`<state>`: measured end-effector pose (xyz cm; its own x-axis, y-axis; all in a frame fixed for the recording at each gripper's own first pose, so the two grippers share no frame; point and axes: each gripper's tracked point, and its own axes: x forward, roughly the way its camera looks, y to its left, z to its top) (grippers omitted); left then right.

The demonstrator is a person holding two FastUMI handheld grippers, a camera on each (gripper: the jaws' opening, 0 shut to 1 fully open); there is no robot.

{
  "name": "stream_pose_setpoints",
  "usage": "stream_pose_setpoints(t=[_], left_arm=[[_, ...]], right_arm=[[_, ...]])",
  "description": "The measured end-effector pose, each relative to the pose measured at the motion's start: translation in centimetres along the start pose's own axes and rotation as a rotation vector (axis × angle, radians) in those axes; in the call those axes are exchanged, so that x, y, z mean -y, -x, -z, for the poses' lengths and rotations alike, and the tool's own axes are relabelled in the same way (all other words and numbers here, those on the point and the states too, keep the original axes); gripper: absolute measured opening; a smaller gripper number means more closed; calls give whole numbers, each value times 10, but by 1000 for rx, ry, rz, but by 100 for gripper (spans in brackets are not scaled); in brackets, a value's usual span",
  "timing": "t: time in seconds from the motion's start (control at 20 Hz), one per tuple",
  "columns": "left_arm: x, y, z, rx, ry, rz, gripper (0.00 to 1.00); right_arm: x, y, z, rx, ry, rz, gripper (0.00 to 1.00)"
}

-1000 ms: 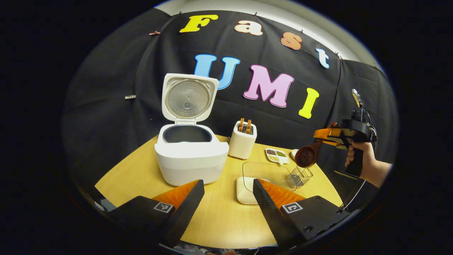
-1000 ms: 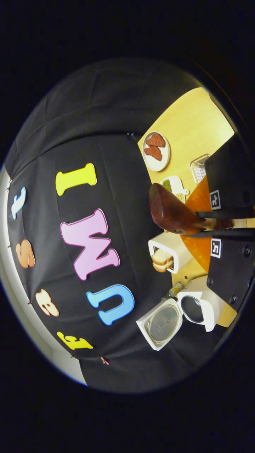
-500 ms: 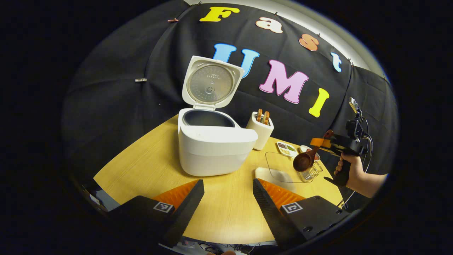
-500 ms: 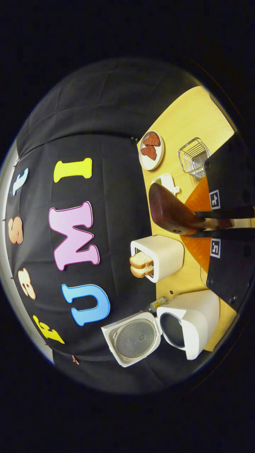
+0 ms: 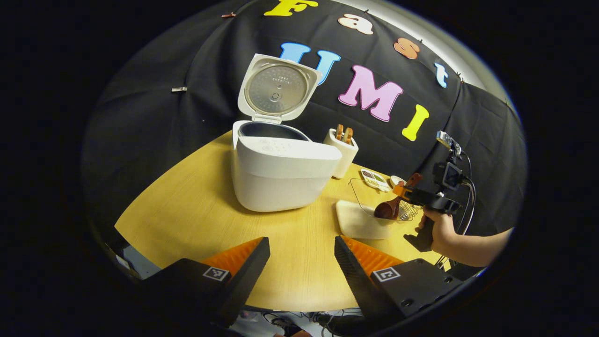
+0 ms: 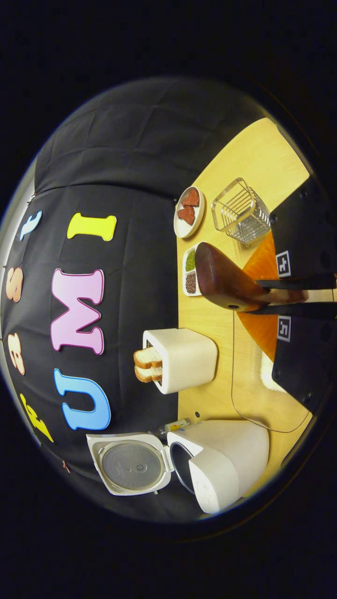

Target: Close the left gripper, press the button to open the rice cooker; take a wooden spoon from the chopstick holder with the right hand, scoop a spoonful of rice and pour it into the rice cooker, then put the wooden spoon back into the chopstick holder.

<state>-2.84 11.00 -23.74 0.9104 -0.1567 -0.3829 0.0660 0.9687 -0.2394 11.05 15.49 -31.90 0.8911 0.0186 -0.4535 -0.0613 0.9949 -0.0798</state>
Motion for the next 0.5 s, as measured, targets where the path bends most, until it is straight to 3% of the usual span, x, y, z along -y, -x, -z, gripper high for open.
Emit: stream_pose_setpoints(t=[0.1,0.5], left_arm=[[-4,4,1,-5,11,-1,96],[-18,-2,-7,-2,29,-7,96]], right_arm=[[-7,3,3,-5,-29,9,15],[-58,11,18,-165,-265,-90,15]])
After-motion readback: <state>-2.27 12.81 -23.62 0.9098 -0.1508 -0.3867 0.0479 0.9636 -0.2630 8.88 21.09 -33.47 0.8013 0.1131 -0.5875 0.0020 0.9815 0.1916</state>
